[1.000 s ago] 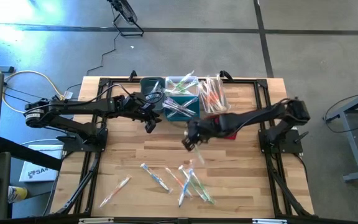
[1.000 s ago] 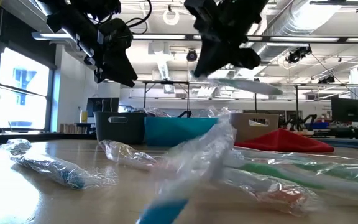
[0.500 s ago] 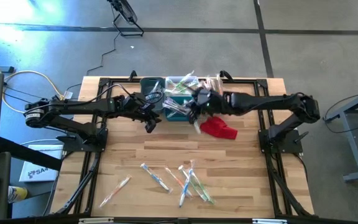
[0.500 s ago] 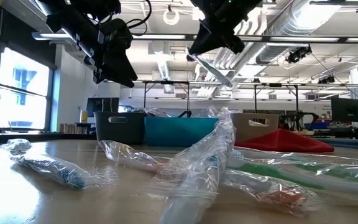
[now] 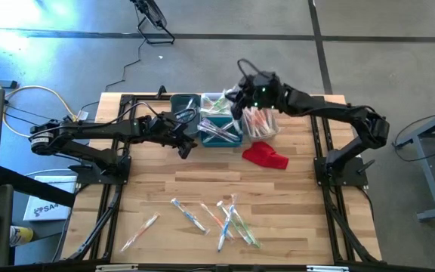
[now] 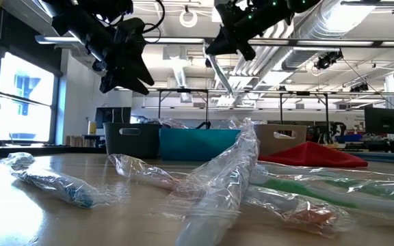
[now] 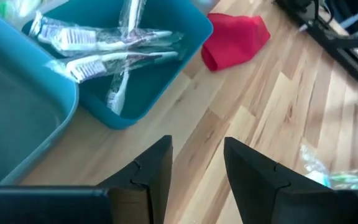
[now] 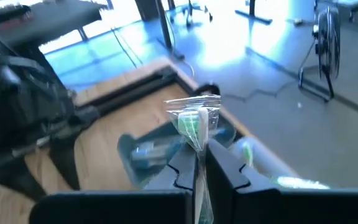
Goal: Pick & Place Toothbrushes
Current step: Put the top right green toothbrush into the transparent bin
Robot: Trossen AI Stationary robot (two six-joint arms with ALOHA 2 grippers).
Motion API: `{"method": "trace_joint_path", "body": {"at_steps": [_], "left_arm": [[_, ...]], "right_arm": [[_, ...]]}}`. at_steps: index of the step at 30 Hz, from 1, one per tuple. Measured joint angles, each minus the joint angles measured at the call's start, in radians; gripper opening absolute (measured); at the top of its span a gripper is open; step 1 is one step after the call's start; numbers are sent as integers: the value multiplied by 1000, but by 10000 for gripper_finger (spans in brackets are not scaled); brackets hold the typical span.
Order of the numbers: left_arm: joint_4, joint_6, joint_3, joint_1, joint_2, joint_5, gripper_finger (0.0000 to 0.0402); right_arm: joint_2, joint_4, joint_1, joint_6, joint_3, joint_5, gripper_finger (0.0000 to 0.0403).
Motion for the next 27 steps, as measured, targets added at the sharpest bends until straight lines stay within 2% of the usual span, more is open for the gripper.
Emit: {"method": "trace_joint_path", "body": {"at_steps": [3, 9, 16, 22, 27], "left_arm": [[20, -10, 0, 0, 0, -6, 143], [169, 46, 0, 0, -62, -13, 143], [114, 188, 0, 0, -228, -110, 143], [35, 277, 0, 0, -354, -217, 143], [-1, 292, 0, 0, -416, -236, 143]], "right_arm": [[0, 47, -41, -15, 0, -55, 9], [4, 87, -62, -32, 0, -84, 9], [4, 109, -62, -42, 0, -56, 9], [18, 201, -63, -41, 0, -47, 9], [62, 213, -76, -31, 36, -58, 9]]}}
